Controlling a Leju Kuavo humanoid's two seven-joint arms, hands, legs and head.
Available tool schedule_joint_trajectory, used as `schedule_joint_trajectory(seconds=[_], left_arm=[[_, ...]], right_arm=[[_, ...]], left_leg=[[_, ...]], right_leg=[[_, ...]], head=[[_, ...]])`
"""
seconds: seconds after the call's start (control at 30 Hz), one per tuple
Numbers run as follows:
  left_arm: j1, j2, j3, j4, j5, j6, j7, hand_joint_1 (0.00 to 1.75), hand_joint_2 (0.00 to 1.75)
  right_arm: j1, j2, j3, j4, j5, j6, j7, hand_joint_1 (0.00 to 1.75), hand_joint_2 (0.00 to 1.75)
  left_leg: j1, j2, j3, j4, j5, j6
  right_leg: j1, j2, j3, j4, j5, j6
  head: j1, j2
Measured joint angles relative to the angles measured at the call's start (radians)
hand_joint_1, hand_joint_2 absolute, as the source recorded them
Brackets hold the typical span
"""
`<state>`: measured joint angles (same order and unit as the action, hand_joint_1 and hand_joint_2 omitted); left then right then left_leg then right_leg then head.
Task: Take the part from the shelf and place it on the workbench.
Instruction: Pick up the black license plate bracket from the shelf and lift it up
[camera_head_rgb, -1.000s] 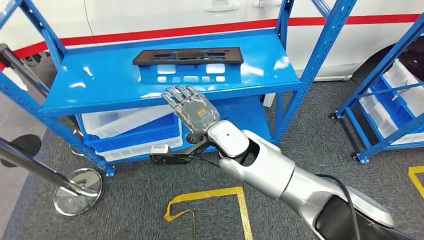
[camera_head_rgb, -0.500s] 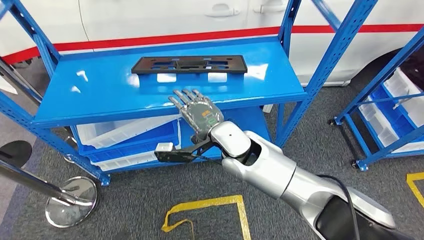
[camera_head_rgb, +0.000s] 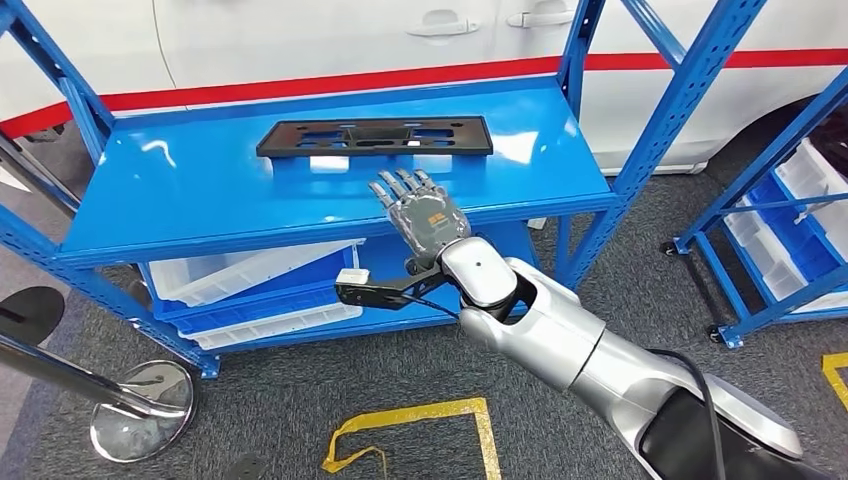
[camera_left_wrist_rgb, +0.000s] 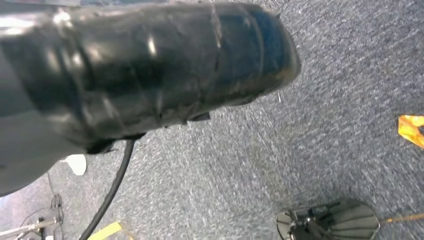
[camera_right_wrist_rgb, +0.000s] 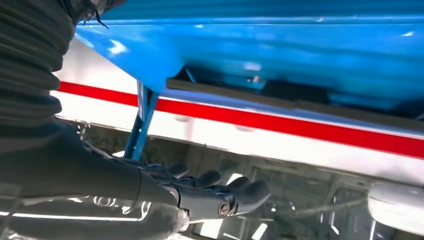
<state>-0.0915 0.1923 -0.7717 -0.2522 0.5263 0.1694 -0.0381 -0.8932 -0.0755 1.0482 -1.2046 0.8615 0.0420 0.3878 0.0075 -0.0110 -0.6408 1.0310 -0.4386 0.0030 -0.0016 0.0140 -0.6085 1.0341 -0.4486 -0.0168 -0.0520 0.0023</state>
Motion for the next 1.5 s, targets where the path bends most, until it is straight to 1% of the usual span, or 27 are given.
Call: schedule_joint_trajectory(seconds=[0.07, 0.13, 0.17, 0.2, 0.23, 0.27, 0.33, 0.4, 0.53, 0.6, 0.67, 0.7, 0.73, 0.77, 0.8, 0.87, 0.9, 1.0, 1.07, 1.17, 1.2, 1.23, 1.27, 1.33, 1.37, 1.4, 1.5], left_arm=[[-0.001, 0.0, -0.002, 0.0, 0.001, 0.0, 0.0, 0.0, 0.0], [-0.002, -0.001, -0.003, 0.0, 0.001, 0.0, -0.001, 0.0, 0.0], [-0.001, -0.001, -0.004, 0.0, 0.001, 0.0, -0.001, 0.0, 0.0], [0.0, -0.001, -0.005, 0.0, 0.0, -0.001, -0.003, 0.0, 0.0], [0.001, -0.001, -0.005, 0.0, 0.0, -0.001, -0.004, 0.0, 0.0], [0.001, -0.001, -0.006, 0.0, 0.0, -0.001, -0.006, 0.0, 0.0], [0.0, 0.0, -0.006, 0.0, 0.001, -0.001, -0.009, 0.0, 0.0], [-0.003, 0.0, -0.007, 0.0, 0.001, -0.001, -0.012, 0.0, 0.0], [-0.002, 0.0, -0.01, 0.0, 0.001, -0.001, -0.016, 0.0, 0.0], [-0.001, 0.0, -0.01, 0.0, 0.001, -0.001, -0.017, 0.0, 0.0], [-0.001, 0.0, -0.01, 0.0, 0.001, -0.001, -0.017, 0.0, 0.0], [0.0, 0.0, -0.01, 0.0, 0.001, -0.001, -0.017, 0.0, 0.0], [0.001, -0.001, -0.01, 0.0, 0.002, -0.001, -0.017, 0.0, 0.0], [0.002, -0.001, -0.011, 0.0, 0.002, -0.001, -0.017, 0.0, 0.0], [0.002, -0.001, -0.011, 0.0, 0.002, -0.001, -0.017, 0.0, 0.0], [0.001, -0.002, -0.011, 0.0, 0.002, -0.001, -0.017, 0.0, 0.0], [0.0, -0.002, -0.011, 0.0, 0.002, -0.001, -0.018, 0.0, 0.0], [0.0, -0.002, -0.012, 0.0, 0.003, -0.002, -0.018, 0.0, 0.0], [-0.001, -0.003, -0.012, 0.0, 0.003, -0.002, -0.018, 0.0, 0.0], [-0.003, -0.003, -0.012, 0.0, 0.003, -0.001, -0.018, 0.0, 0.0], [-0.001, -0.003, -0.012, 0.0, 0.003, -0.001, -0.018, 0.0, 0.0], [0.001, -0.003, -0.012, 0.0, 0.003, -0.001, -0.018, 0.0, 0.0], [0.003, -0.003, -0.012, 0.0, 0.003, -0.001, -0.018, 0.0, 0.0], [0.004, -0.003, -0.012, 0.0, 0.003, -0.001, -0.018, 0.0, 0.0], [0.003, -0.003, -0.012, 0.0, 0.003, -0.001, -0.018, 0.0, 0.0], [0.002, -0.003, -0.013, 0.0, 0.003, -0.001, -0.018, 0.0, 0.0], [0.002, -0.003, -0.013, 0.0, 0.004, -0.002, -0.018, 0.0, 0.0]], right_arm=[[-0.001, 0.0, -0.005, 0.004, 0.002, -0.007, 0.001, 0.0, 0.0], [0.001, 0.0, -0.007, 0.009, 0.003, -0.01, 0.001, 0.0, 0.0], [0.003, 0.0, -0.007, 0.011, 0.004, -0.011, 0.001, 0.0, 0.0], [0.005, 0.0, -0.007, 0.014, 0.004, -0.011, 0.001, 0.0, 0.0], [0.006, 0.0, -0.007, 0.016, 0.004, -0.012, 0.0, 0.0, 0.0], [0.006, 0.0, -0.008, 0.018, 0.004, -0.013, 0.0, 0.0, 0.0], [0.004, 0.001, -0.013, 0.019, 0.004, -0.014, -0.002, 0.0, 0.0], [0.002, 0.002, -0.017, 0.019, 0.003, -0.016, -0.003, 0.0, 0.0], [-0.002, 0.002, -0.021, 0.019, 0.003, -0.019, -0.004, 0.0, 0.0], [-0.005, 0.002, -0.023, 0.019, 0.003, -0.02, -0.004, 0.0, 0.0], [-0.003, 0.002, -0.024, 0.019, 0.003, -0.02, -0.004, 0.0, 0.0], [-0.001, 0.002, -0.024, 0.019, 0.003, -0.02, -0.004, 0.0, 0.0], [0.001, 0.002, -0.024, 0.019, 0.003, -0.02, -0.004, 0.0, 0.0], [0.002, 0.002, -0.024, 0.019, 0.003, -0.02, -0.004, 0.0, 0.0], [0.002, 0.002, -0.024, 0.019, 0.003, -0.02, -0.004, 0.0, 0.0], [0.001, 0.002, -0.024, 0.02, 0.003, -0.021, -0.004, 0.0, 0.0], [0.001, 0.003, -0.025, 0.019, 0.003, -0.021, -0.004, 0.0, 0.0], [0.0, 0.004, -0.027, 0.019, 0.003, -0.021, -0.004, 0.0, 0.0], [-0.003, 0.007, -0.028, 0.019, 0.003, -0.021, -0.004, 0.0, 0.0], [-0.005, 0.01, -0.029, 0.019, 0.003, -0.021, -0.004, 0.0, 0.0], [-0.003, 0.01, -0.029, 0.019, 0.003, -0.021, -0.004, 0.0, 0.0], [-0.001, 0.01, -0.029, 0.019, 0.003, -0.021, -0.004, 0.0, 0.0], [0.0, 0.01, -0.029, 0.019, 0.003, -0.021, -0.004, 0.0, 0.0], [0.0, 0.011, -0.029, 0.019, 0.003, -0.021, -0.004, 0.0, 0.0], [-0.001, 0.011, -0.029, 0.019, 0.003, -0.021, -0.004, 0.0, 0.0], [-0.001, 0.012, -0.029, 0.019, 0.003, -0.021, -0.004, 0.0, 0.0], [0.0, 0.012, -0.028, 0.019, 0.001, -0.021, -0.005, 0.0, 0.0]], left_leg=[[0.003, 0.002, -0.025, 0.058, -0.031, -0.012], [0.005, 0.004, -0.084, 0.181, -0.077, -0.021], [0.006, 0.004, -0.115, 0.234, -0.091, -0.024], [0.006, 0.004, -0.133, 0.258, -0.088, -0.025], [0.006, 0.004, -0.132, 0.245, -0.067, -0.025], [0.006, 0.004, -0.113, 0.196, -0.031, -0.022], [0.002, 0.004, -0.052, 0.067, 0.027, -0.016], [-0.004, 0.004, -0.015, -0.004, 0.033, -0.006], [0.0, 0.003, 0.011, -0.025, 0.017, 0.018], [0.002, 0.003, 0.025, -0.028, 0.011, 0.028], [0.002, 0.003, 0.033, -0.028, 0.003, 0.034], [0.002, 0.003, 0.038, -0.027, -0.002, 0.034], [0.002, 0.003, 0.045, -0.026, -0.008, 0.033], [0.002, 0.002, 0.053, -0.025, -0.014, 0.032], [0.002, 0.002, 0.063, -0.024, -0.022, 0.03], [0.001, 0.001, 0.077, -0.022, -0.036, 0.024], [0.001, 0.001, 0.079, -0.021, -0.041, 0.019], [0.0, 0.002, 0.084, -0.013, -0.05, 0.002], [0.002, 0.004, 0.067, 0.035, -0.071, -0.006], [0.006, 0.005, -0.035, 0.212, -0.132, -0.019], [0.007, 0.005, -0.069, 0.252, -0.138, -0.022], [0.007, 0.005, -0.088, 0.259, -0.125, -0.024], [0.007, 0.005, -0.089, 0.23, -0.091, -0.022], [0.005, 0.005, -0.051, 0.101, 0.002, -0.016], [0.001, 0.006, -0.034, 0.046, 0.023, -0.011], [-0.003, 0.005, -0.02, 0.009, 0.034, -0.005], [-0.005, 0.005, 0.001, -0.02, 0.024, 0.013]], right_leg=[[-0.005, -0.001, 0.01, -0.008, 0.001, -0.009], [-0.006, -0.003, 0.015, -0.008, -0.003, -0.015], [-0.006, -0.003, 0.017, -0.007, -0.006, -0.017], [-0.006, -0.003, 0.02, -0.007, -0.009, -0.017], [-0.006, -0.002, 0.024, -0.006, -0.013, -0.017], [-0.006, -0.002, 0.029, -0.005, -0.017, -0.016], [-0.004, -0.001, 0.041, -0.005, -0.027, -0.012], [-0.001, 0.0, 0.045, -0.006, -0.032, -0.004], [0.001, -0.002, 0.044, 0.02, -0.046, 0.018], [-0.001, -0.003, -0.003, 0.114, -0.09, 0.025], [-0.002, -0.004, -0.078, 0.238, -0.135, 0.029], [-0.003, -0.004, -0.106, 0.273, -0.137, 0.031], [-0.004, -0.004, -0.117, 0.271, -0.119, 0.031], [-0.004, -0.004, -0.109, 0.229, -0.08, 0.03], [-0.005, -0.004, -0.086, 0.159, -0.03, 0.028], [-0.001, -0.004, -0.044, 0.041, 0.022, 0.021], [0.001, -0.004, -0.034, 0.011, 0.028, 0.016], [0.002, -0.004, -0.019, -0.005, 0.023, -0.005], [-0.002, -0.004, -0.002, -0.012, 0.019, -0.016], [-0.004, -0.004, 0.015, -0.014, 0.006, -0.023], [-0.004, -0.004, 0.021, -0.014, -0.001, -0.023], [-0.003, -0.003, 0.029, -0.013, -0.008, -0.023], [-0.003, -0.003, 0.038, -0.012, -0.016, -0.022], [-0.003, -0.003, 0.062, -0.012, -0.033, -0.018], [-0.003, -0.003, 0.07, -0.013, -0.039, -0.015], [-0.003, -0.002, 0.074, -0.014, -0.045, -0.01], [0.002, -0.002, 0.078, -0.008, -0.054, 0.005]], head=[[-0.004, 0.0], [-0.007, 0.0], [-0.006, 0.0], [-0.007, 0.0], [-0.006, 0.0], [-0.006, 0.0], [-0.006, 0.0], [-0.006, 0.0], [-0.005, 0.0], [-0.003, 0.0], [-0.003, 0.0], [-0.003, 0.0], [-0.002, 0.0], [-0.002, 0.0], [-0.002, 0.0], [-0.003, 0.0], [-0.005, 0.0], [-0.007, 0.0], [-0.009, 0.0], [-0.012, 0.0], [-0.011, 0.0], [-0.011, 0.0], [-0.011, 0.0], [-0.011, 0.0], [-0.011, 0.0], [-0.011, 0.0], [-0.01, 0.0]])
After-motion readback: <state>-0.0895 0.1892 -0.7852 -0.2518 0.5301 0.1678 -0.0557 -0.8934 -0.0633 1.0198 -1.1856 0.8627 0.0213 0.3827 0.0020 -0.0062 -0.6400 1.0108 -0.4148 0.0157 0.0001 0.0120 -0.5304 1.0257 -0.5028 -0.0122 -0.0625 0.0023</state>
